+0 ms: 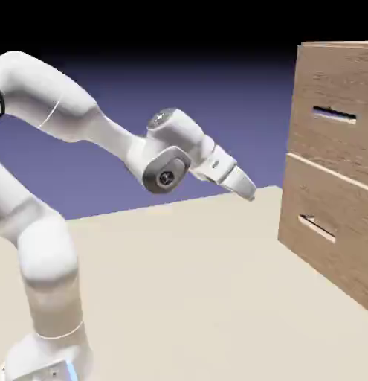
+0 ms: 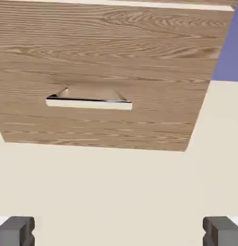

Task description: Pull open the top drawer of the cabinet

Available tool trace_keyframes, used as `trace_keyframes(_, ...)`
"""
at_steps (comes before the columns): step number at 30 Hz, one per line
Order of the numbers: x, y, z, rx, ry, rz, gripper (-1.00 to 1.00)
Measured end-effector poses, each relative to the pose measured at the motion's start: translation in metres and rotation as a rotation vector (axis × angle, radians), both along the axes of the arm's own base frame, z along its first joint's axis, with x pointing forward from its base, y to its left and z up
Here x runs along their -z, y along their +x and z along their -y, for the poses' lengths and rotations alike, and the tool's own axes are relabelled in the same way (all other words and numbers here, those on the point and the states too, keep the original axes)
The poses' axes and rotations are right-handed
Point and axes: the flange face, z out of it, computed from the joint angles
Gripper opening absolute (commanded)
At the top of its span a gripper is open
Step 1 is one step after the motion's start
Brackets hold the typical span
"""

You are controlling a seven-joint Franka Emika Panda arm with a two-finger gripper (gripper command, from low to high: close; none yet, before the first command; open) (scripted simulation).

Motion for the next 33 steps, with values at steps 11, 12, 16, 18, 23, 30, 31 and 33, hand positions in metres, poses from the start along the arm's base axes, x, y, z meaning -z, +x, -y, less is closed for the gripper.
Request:
trace_keyframes(11, -0.001, 0.061, 0.047, 0.226, 0.370, -0.021, 0.00)
trace_keyframes(12, 0.000, 0.066, 0.051, 0.247, 0.400, -0.022, 0.00)
trace_keyframes(16, 0.007, 0.085, 0.066, 0.334, 0.513, -0.025, 0.00)
trace_keyframes(18, 0.010, 0.094, 0.073, 0.378, 0.565, -0.024, 0.00)
trace_keyframes(23, 0.020, 0.116, 0.087, 0.485, 0.686, -0.011, 0.00)
trace_keyframes(30, 0.030, 0.143, 0.097, 0.620, 0.833, 0.034, 0.00)
trace_keyframes(31, 0.031, 0.147, 0.098, 0.638, 0.853, 0.044, 0.00)
trace_keyframes(33, 0.032, 0.154, 0.099, 0.670, 0.891, 0.065, 0.00)
